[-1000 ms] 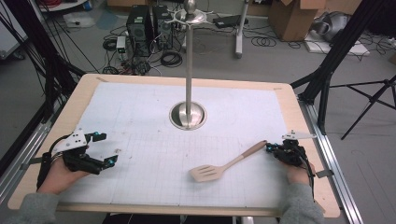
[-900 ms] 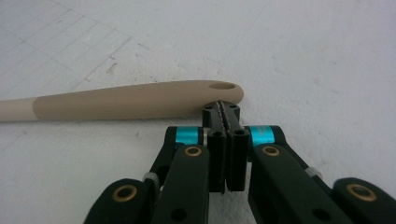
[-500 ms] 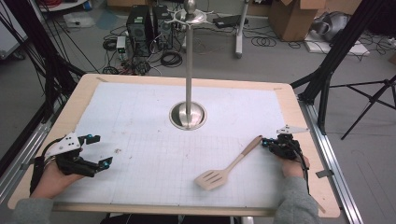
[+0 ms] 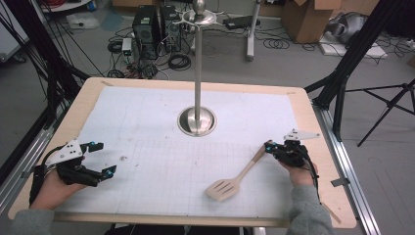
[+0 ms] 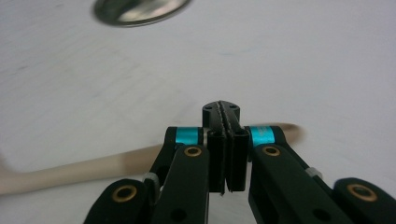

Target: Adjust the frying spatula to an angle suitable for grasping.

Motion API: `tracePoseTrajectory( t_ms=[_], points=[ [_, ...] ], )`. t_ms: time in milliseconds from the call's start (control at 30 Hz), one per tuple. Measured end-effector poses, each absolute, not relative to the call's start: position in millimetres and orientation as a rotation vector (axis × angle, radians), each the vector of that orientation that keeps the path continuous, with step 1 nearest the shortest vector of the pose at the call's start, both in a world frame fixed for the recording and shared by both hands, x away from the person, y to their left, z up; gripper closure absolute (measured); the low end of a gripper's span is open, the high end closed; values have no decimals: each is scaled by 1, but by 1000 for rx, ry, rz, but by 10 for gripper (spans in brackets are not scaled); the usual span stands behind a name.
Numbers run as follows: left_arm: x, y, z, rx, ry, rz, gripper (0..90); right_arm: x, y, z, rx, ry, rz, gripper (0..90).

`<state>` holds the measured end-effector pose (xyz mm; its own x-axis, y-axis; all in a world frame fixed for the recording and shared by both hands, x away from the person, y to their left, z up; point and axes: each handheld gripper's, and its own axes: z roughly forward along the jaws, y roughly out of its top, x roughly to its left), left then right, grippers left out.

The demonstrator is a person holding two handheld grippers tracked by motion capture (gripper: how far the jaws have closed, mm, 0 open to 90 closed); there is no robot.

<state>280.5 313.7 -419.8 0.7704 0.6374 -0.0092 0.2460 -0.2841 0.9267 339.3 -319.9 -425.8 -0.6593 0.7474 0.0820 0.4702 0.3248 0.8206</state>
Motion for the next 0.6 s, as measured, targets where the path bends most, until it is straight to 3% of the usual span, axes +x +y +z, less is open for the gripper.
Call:
tracePoseTrajectory(
  t_ms=[333,600],
  points=[
    [284,311,-419,1867,666,438,20,332,-256,-427,757,2552,1327,897],
    [283,310,-419,1868,666,438,20,328,-236,-433,640,2656,1243,897]
  ],
)
